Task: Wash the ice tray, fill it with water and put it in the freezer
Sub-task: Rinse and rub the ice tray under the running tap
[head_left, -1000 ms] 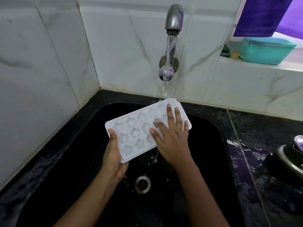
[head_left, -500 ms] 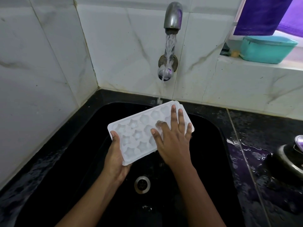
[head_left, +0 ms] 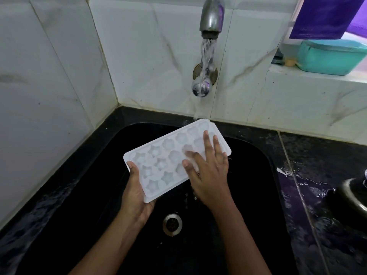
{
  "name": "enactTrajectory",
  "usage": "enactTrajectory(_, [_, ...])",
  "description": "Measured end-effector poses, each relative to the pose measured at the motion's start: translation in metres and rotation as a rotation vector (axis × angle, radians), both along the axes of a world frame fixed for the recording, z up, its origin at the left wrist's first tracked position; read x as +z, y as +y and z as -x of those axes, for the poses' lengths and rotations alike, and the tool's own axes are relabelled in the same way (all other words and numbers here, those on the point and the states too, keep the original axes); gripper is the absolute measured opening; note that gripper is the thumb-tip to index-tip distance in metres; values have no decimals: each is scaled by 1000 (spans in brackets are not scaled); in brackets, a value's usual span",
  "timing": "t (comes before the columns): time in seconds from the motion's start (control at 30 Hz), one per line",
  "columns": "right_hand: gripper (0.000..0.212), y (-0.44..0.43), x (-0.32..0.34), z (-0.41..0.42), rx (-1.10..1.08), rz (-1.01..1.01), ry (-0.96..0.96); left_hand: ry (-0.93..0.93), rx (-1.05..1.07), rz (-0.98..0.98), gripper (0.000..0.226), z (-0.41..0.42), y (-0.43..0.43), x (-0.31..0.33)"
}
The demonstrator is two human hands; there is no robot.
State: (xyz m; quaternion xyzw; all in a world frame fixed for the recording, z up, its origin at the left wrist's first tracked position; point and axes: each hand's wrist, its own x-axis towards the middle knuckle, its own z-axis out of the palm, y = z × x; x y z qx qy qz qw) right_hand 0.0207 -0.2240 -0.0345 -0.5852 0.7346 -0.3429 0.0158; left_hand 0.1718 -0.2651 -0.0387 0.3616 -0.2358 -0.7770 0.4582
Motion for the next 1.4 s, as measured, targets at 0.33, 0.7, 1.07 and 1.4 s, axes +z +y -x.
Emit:
enactTrajectory(0.33, [29,1,-5,12,-112,134,71,10,-6,-22,63,1,3,1])
enactTrajectory(0.7, [37,-2,-15,3,-125,83,242,29,22,-10,66,-1,-4,-2])
enactTrajectory(1.07, [45,-1,-15,6,-128,71,222,4,33,-36,74,-1,-5,-6])
enactTrajectory(1.4, [46,3,-17,8,-141,64,224,-5,14,-5,72,0,-2,-4])
